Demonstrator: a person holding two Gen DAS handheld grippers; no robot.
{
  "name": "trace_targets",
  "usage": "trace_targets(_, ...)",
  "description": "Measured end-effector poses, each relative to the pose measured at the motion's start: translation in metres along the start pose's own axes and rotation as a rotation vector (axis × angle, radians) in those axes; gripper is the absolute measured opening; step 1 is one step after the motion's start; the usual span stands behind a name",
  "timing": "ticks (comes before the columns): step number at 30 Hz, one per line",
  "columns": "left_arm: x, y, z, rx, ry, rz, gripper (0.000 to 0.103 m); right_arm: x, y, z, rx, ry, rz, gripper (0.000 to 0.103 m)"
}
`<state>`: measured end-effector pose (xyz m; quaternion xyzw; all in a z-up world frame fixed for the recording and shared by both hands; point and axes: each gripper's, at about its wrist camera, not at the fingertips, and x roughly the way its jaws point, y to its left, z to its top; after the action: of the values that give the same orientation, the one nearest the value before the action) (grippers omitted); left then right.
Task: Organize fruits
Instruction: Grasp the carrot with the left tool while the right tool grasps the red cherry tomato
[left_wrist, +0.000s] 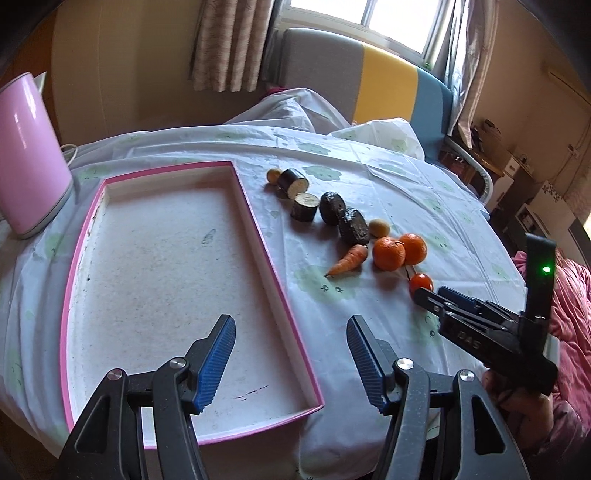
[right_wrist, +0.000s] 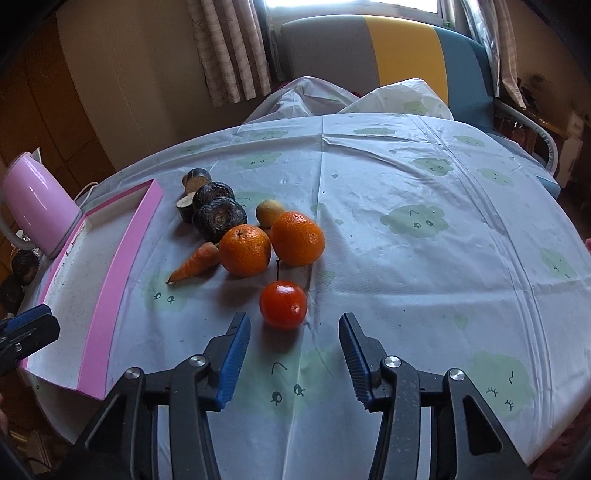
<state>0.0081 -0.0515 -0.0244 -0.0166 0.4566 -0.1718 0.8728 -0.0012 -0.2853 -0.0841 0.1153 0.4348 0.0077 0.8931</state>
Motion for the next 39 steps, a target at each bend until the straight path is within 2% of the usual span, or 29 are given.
trace_targets(6, 0.007, -0.012, 0.012, 0.044, 0.010, -0.006, 0.058, 0.015, 0.005, 0.005, -0.038, -0.013, 0.002, 0.031)
trace_targets(10, 0.027, -0.026, 0.023, 0.099, 0.060, -0.035, 0.038, 0.016, 0.003, 0.004, -0.047, -0.024, 0.009, 0.029)
trace_targets(11, 0.032, -0.031, 0.026, 0.121, 0.072, -0.048, 0.035, 0.016, 0.002, 0.004, -0.045, -0.024, 0.014, 0.029)
trace_targets(16, 0.061, -0.055, 0.038, 0.199, 0.123, -0.079, 0.033, 0.017, 0.003, 0.004, -0.063, -0.026, 0.021, 0.029)
trace_targets(27, 0.121, -0.070, 0.056, 0.277, 0.204, -0.025, 0.033, 0.017, -0.004, 0.005, -0.045, -0.019, 0.059, 0.029)
trace_targets(30, 0.126, -0.073, 0.058, 0.288, 0.194, -0.029, 0.031, 0.017, -0.004, 0.004, -0.043, -0.021, 0.064, 0.029)
trace_targets(32, 0.126, -0.076, 0.057, 0.295, 0.186, -0.043, 0.021, 0.017, -0.004, 0.004, -0.043, -0.022, 0.064, 0.029)
trace_targets(39, 0.111, -0.071, 0.049, 0.237, 0.168, -0.068, 0.020, 0.017, -0.002, 0.004, -0.056, -0.023, 0.052, 0.028)
